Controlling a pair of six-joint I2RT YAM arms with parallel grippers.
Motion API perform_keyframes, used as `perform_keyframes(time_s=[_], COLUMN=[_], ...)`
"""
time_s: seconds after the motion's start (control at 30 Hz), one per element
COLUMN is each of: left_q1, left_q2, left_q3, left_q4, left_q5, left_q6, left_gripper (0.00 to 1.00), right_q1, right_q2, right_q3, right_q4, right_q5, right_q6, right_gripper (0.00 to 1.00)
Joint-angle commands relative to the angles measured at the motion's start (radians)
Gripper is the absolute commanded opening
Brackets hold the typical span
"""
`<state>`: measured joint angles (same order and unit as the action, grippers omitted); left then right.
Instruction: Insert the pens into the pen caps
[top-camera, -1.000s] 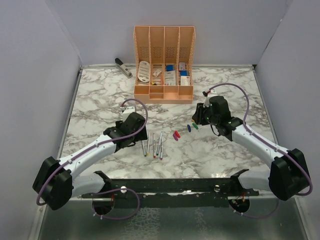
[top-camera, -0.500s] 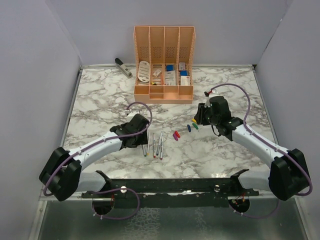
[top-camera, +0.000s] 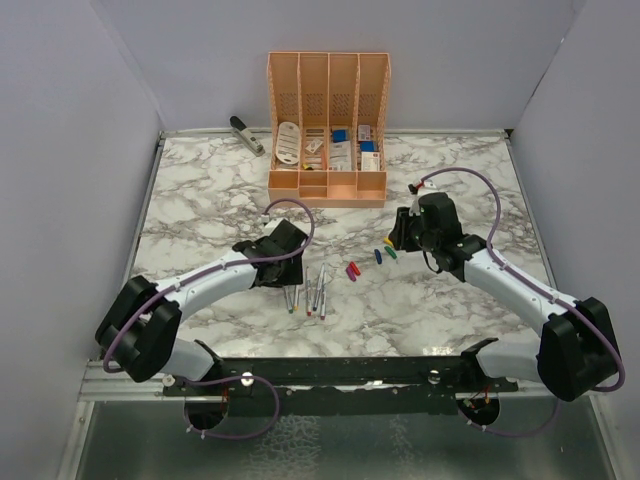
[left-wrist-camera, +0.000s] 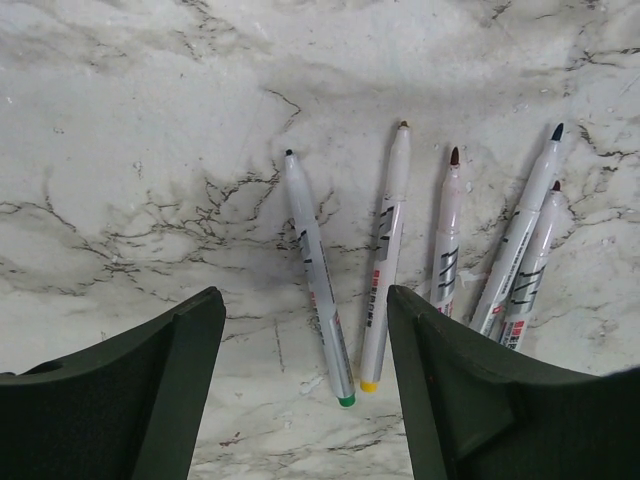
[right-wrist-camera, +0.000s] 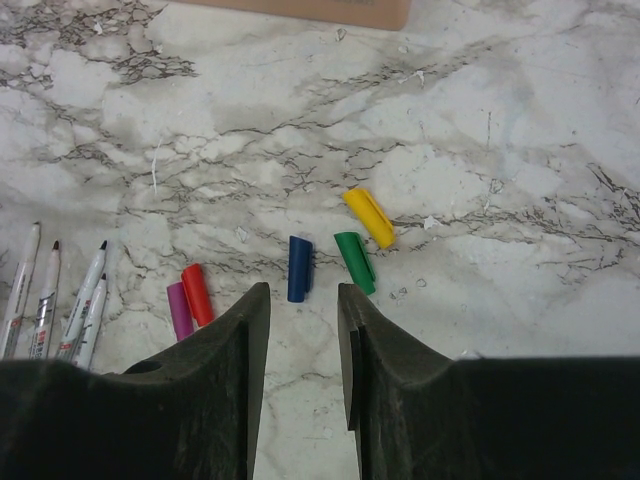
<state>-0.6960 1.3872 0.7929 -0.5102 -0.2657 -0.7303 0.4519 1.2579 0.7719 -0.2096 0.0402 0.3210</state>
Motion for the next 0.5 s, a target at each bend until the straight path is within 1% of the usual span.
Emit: perform_keyframes(time_s=[0.0,0.33,0.47], left_q1=[-0.005,-0.005,-0.005], left_q2=[0.029,0.073,0.087], left_q3=[0.04,0.081,0.081], left_q4=[-0.048,-0.087,-0.091], left_q5=[0.029,-0.006,-0.004], left_q6=[0.006,0.004,0.01], left_gripper=[0.68,0.66,0.61], right_q1=[0.005,0.005,0.005], right_q2=[-0.006,-0.005,0.0], right_q3=[-0.012,-0.021,-0.024], right_q4=[0.016,0.013,0.018], right_q5=[0.017,0.016,0.015], right_q6=[0.012,0.0,0.003], right_gripper=[0.33,0.33,0.33])
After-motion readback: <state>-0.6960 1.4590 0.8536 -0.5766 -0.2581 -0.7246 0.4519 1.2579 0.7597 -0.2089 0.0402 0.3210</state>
